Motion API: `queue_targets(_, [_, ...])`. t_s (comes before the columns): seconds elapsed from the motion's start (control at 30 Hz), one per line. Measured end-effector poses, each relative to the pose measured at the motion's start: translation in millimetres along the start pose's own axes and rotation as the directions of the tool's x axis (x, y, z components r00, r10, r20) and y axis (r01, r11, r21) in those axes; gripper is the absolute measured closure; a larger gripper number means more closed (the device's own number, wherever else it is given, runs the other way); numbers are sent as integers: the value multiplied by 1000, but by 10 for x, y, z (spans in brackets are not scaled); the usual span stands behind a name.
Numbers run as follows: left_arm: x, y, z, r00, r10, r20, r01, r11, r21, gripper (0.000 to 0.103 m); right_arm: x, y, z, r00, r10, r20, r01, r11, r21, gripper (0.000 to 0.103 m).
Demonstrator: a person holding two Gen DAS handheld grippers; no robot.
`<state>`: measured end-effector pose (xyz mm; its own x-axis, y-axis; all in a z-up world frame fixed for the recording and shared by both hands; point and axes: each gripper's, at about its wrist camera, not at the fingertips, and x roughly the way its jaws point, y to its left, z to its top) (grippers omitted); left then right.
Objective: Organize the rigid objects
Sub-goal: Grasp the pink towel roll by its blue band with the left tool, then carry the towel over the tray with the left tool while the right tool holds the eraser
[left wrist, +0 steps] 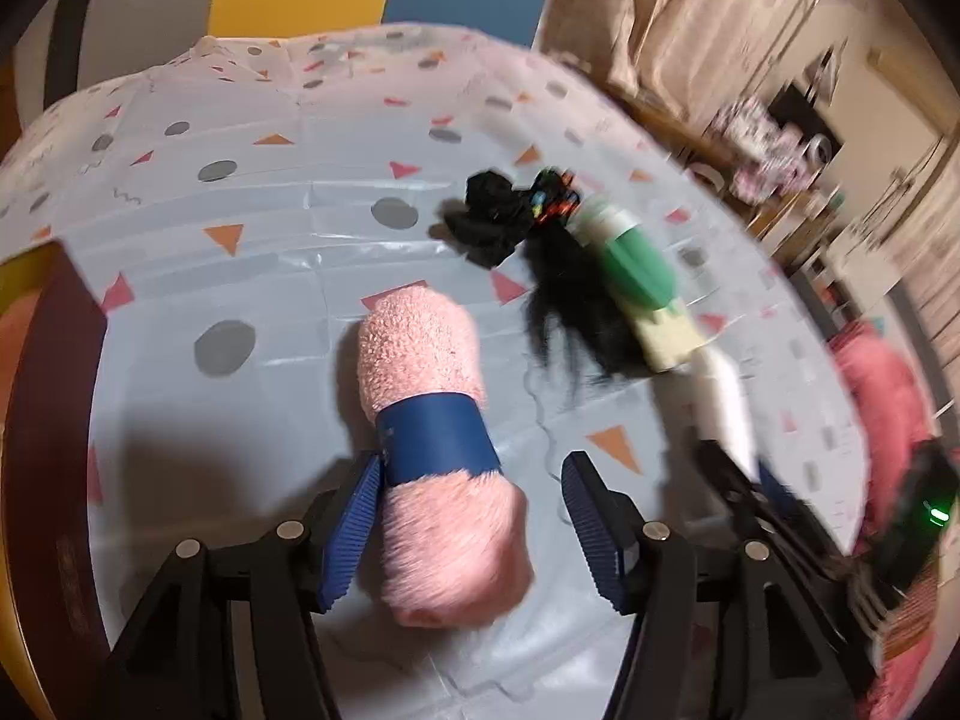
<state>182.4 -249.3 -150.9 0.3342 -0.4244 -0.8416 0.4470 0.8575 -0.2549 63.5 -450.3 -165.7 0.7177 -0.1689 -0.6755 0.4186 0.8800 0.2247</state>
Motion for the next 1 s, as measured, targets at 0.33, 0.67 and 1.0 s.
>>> queue_targets(0.33, [-100,111,-194,1000,-2,8,2,999,36,65,8,23,-6,1000,-20,-3,20,1000,-15,46])
queue_targets(0.67, [-721,206,-586,993,-86,77,81,995,62,65,8,68,-7,999,-47,-5,46,998,-33,46])
queue_targets(1.0, [-1372,899,-850,986,-38,165,48,997,-60,65,23,109,-9,997,-71,-10,70,996,-51,46])
